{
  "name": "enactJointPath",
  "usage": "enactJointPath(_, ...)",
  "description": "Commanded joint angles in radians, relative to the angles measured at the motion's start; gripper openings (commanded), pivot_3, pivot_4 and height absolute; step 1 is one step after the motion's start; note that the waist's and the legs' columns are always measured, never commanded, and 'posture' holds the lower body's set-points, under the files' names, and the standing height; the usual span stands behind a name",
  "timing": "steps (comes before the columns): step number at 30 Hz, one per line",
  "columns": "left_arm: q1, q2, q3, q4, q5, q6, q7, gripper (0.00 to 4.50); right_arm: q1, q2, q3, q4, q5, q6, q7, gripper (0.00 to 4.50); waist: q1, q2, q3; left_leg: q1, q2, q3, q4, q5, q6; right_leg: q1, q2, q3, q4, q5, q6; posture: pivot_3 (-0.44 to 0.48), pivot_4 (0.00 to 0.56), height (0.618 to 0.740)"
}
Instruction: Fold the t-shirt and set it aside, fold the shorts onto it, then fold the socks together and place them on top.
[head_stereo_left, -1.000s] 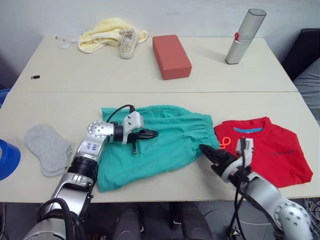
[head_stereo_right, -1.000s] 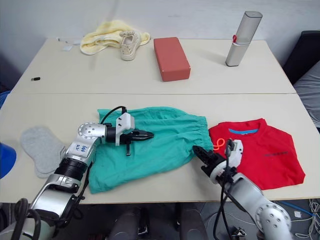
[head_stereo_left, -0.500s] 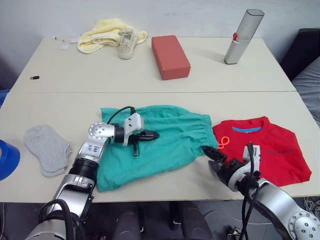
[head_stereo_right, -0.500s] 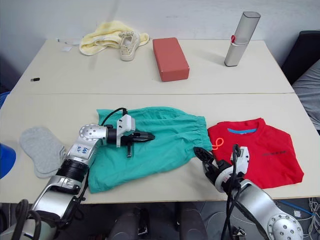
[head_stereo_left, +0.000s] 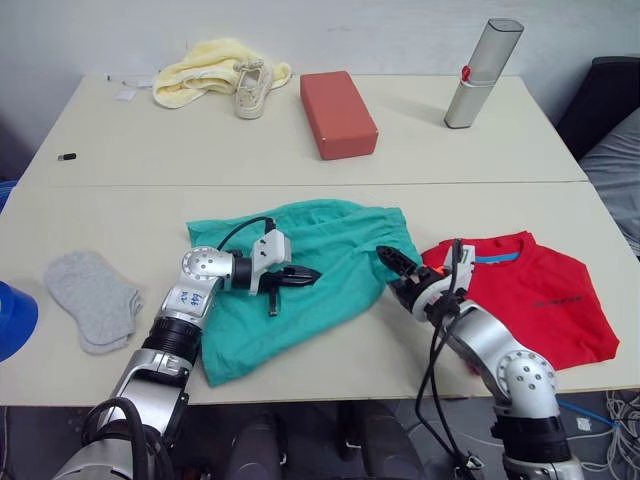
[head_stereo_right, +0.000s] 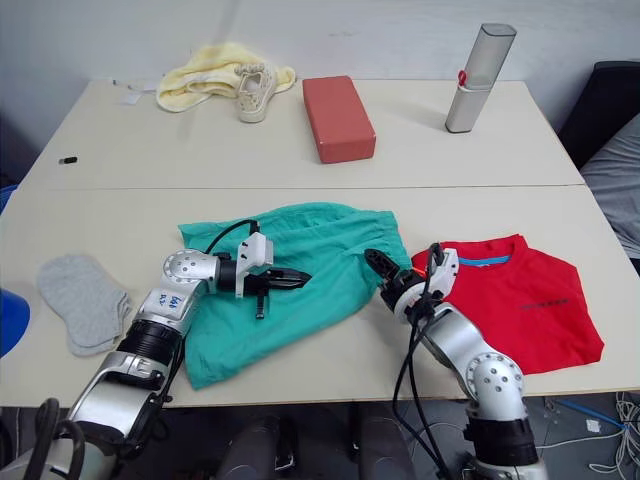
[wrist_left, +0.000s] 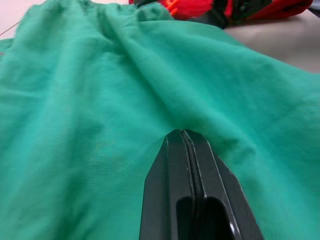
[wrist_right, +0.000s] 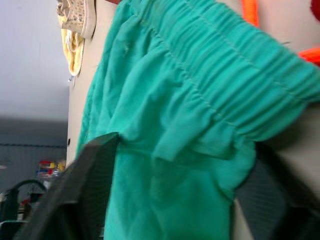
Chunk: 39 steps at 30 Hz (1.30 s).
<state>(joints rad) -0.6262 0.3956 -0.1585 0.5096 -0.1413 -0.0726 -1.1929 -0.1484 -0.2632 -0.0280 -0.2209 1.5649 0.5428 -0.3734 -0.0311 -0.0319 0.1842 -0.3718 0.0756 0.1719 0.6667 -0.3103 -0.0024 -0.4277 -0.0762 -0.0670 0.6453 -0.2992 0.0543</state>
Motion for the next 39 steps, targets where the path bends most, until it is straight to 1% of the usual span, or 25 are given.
enactJointPath(1, 0.012, 0.013, 0.016, -0.027, -0.017, -0.001, -0.001, 0.00, 0.010, 0.033, -0.007, 0.036, -0.120, -0.001, 0.062, 2.13, -0.002, 0.000, 0.000, 0.000, 0.000, 0.000, 0.000, 0.000, 0.000, 0.000, 0.000, 0.000, 0.000, 0.000, 0.000, 0.000, 0.150, 0.740)
enactJointPath(2, 0.016, 0.015, 0.018, -0.031, -0.018, 0.001, 0.001, 0.00, 0.007, 0.041, -0.014, 0.035, -0.143, -0.006, 0.080, 1.73, -0.002, 0.000, 0.000, 0.000, 0.000, 0.000, 0.000, 0.000, 0.000, 0.000, 0.000, 0.000, 0.000, 0.000, 0.000, 0.000, 0.150, 0.740)
enactJointPath(3, 0.020, 0.019, 0.022, -0.035, -0.020, 0.003, 0.005, 0.00, 0.003, 0.046, -0.022, 0.030, -0.160, -0.007, 0.095, 1.52, -0.002, 0.000, 0.000, 0.000, 0.000, 0.000, 0.000, 0.000, 0.000, 0.000, 0.000, 0.000, 0.000, 0.000, 0.000, 0.000, 0.150, 0.740)
enactJointPath(4, 0.025, 0.022, 0.027, -0.037, -0.021, 0.002, 0.009, 0.00, 0.000, 0.048, -0.030, 0.022, -0.195, -0.016, 0.115, 1.10, -0.002, -0.001, -0.001, 0.000, 0.000, 0.000, 0.000, 0.000, 0.000, 0.000, 0.000, 0.000, 0.000, 0.000, 0.000, 0.000, 0.150, 0.740)
enactJointPath(6, 0.034, 0.029, 0.039, -0.046, -0.027, 0.000, 0.018, 0.00, -0.004, 0.048, -0.048, 0.006, -0.241, -0.023, 0.142, 0.43, -0.001, -0.001, -0.001, 0.000, 0.000, 0.000, 0.000, 0.000, 0.000, 0.000, 0.000, 0.000, 0.000, 0.000, 0.000, 0.000, 0.150, 0.740)
enactJointPath(7, 0.044, 0.036, 0.052, -0.067, -0.039, 0.006, 0.024, 0.00, -0.001, 0.041, -0.063, -0.015, -0.266, -0.031, 0.155, 0.17, 0.000, -0.001, -0.001, 0.000, 0.000, 0.000, 0.000, 0.000, 0.000, 0.000, -0.001, 0.000, 0.000, 0.001, 0.000, 0.000, 0.150, 0.740)
enactJointPath(8, 0.051, 0.041, 0.062, -0.083, -0.048, 0.012, 0.027, 0.00, 0.002, 0.038, -0.074, -0.029, -0.282, -0.035, 0.164, 0.01, 0.001, -0.001, -0.001, 0.000, 0.000, 0.000, 0.000, 0.000, 0.000, 0.000, -0.001, 0.000, 0.000, 0.001, 0.000, 0.000, 0.150, 0.740)
enactJointPath(11, 0.089, 0.060, 0.103, -0.155, -0.079, 0.052, 0.059, 0.00, 0.027, 0.013, -0.110, -0.110, -0.388, -0.086, 0.216, 0.01, 0.004, 0.000, 0.000, -0.001, 0.000, 0.000, -0.001, 0.000, 0.000, -0.001, -0.001, 0.000, 0.000, 0.001, 0.000, 0.000, 0.150, 0.740)
enactJointPath(14, 0.121, 0.070, 0.125, -0.223, -0.092, 0.102, 0.102, 0.00, 0.055, -0.003, -0.153, -0.176, -0.485, -0.131, 0.234, 0.01, 0.006, 0.001, 0.001, -0.003, -0.001, 0.000, -0.001, 0.000, 0.000, -0.002, -0.002, -0.001, -0.001, 0.000, 0.000, 0.000, 0.150, 0.740)
enactJointPath(16, 0.140, 0.069, 0.134, -0.260, -0.090, 0.142, 0.144, 0.00, 0.090, -0.051, -0.163, -0.223, -0.590, -0.155, 0.273, 0.01, 0.005, 0.001, 0.001, -0.003, -0.002, 0.000, -0.001, 0.000, 0.001, -0.002, -0.002, -0.001, -0.002, 0.000, 0.001, 0.000, 0.150, 0.740)
enactJointPath(19, 0.155, 0.056, 0.133, -0.296, -0.092, 0.183, 0.189, 0.00, 0.137, -0.082, -0.176, -0.262, -0.699, -0.189, 0.306, 0.01, 0.004, 0.001, 0.001, -0.003, -0.002, 0.000, -0.001, 0.000, 0.001, -0.002, -0.002, -0.001, -0.003, 0.000, 0.001, 0.000, 0.150, 0.740)
enactJointPath(23, 0.151, 0.019, 0.103, -0.305, -0.080, 0.194, 0.221, 0.00, 0.176, -0.126, -0.155, -0.310, -0.836, -0.217, 0.369, 0.01, 0.003, 0.002, 0.001, -0.002, -0.002, 0.000, -0.002, 0.001, 0.000, -0.002, -0.002, -0.001, -0.002, 0.000, 0.001, 0.000, 0.150, 0.740)
enactJointPath(25, 0.133, -0.012, 0.084, -0.289, -0.069, 0.201, 0.244, 0.00, 0.199, -0.204, -0.083, -0.343, -0.975, -0.239, 0.453, 0.01, 0.002, 0.002, 0.001, -0.001, -0.002, 0.001, -0.001, 0.001, 0.000, -0.002, -0.001, 0.000, -0.001, 0.000, 0.001, 0.000, 0.150, 0.740)
enactJointPath(27, 0.109, -0.024, 0.059, -0.259, -0.027, 0.234, 0.290, 0.00, 0.195, -0.306, -0.010, -0.358, -1.174, -0.308, 0.521, 0.01, 0.002, 0.002, 0.001, -0.001, -0.002, 0.001, -0.002, 0.001, 0.000, -0.002, -0.001, 0.000, -0.001, 0.000, 0.001, 0.000, 0.150, 0.740)
enactJointPath(29, 0.098, -0.023, 0.048, -0.246, -0.008, 0.259, 0.312, 0.00, 0.183, -0.352, 0.019, -0.355, -1.288, -0.349, 0.544, 0.01, 0.002, 0.002, 0.001, 0.000, -0.004, 0.001, -0.002, 0.001, 0.000, -0.002, -0.001, 0.000, -0.001, 0.000, 0.001, 0.000, 0.150, 0.740)
enactJointPath(30, 0.093, -0.018, 0.043, -0.241, 0.001, 0.283, 0.320, 0.00, 0.170, -0.364, 0.028, -0.349, -1.310, -0.374, 0.573, 0.01, 0.002, 0.002, 0.001, 0.000, -0.003, 0.001, -0.002, 0.001, 0.000, -0.002, -0.001, 0.000, -0.001, 0.000, 0.001, 0.000, 0.150, 0.740)
enactJointPath(32, 0.090, 0.005, 0.037, -0.221, 0.024, 0.309, 0.331, 0.00, 0.082, -0.415, 0.096, -0.354, -1.393, -0.437, 0.675, 0.01, -0.003, 0.002, 0.001, 0.000, -0.003, 0.001, -0.003, 0.001, -0.001, -0.002, -0.001, 0.001, -0.001, 0.000, 0.001, 0.000, 0.150, 0.740)
enactJointPath(33, 0.093, 0.014, 0.039, -0.216, 0.031, 0.313, 0.339, 0.00, 0.031, -0.440, 0.150, -0.354, -1.442, -0.463, 0.736, 0.01, -0.006, 0.002, 0.001, 0.001, -0.003, 0.002, -0.003, 0.001, -0.001, -0.002, 0.000, 0.001, 0.000, 0.000, 0.001, 0.000, 0.150, 0.740)
enactJointPath(35, 0.099, 0.022, 0.046, -0.216, 0.030, 0.307, 0.347, 0.00, -0.030, -0.453, 0.231, -0.341, -1.498, -0.466, 0.811, 0.01, -0.005, 0.002, 0.001, 0.001, -0.002, 0.002, -0.003, 0.002, -0.002, -0.002, 0.000, 0.001, 0.000, 0.000, 0.001, 0.000, 0.150, 0.740)
enactJointPath(39, 0.112, 0.029, 0.070, -0.238, 0.007, 0.326, 0.356, 0.00, -0.079, -0.398, 0.346, -0.287, -1.552, -0.474, 0.887, 0.01, 0.005, 0.001, 0.001, 0.001, -0.001, 0.001, -0.003, 0.002, -0.003, -0.002, 0.000, -0.001, 0.000, -0.001, -0.001, 0.000, 0.150, 0.740)
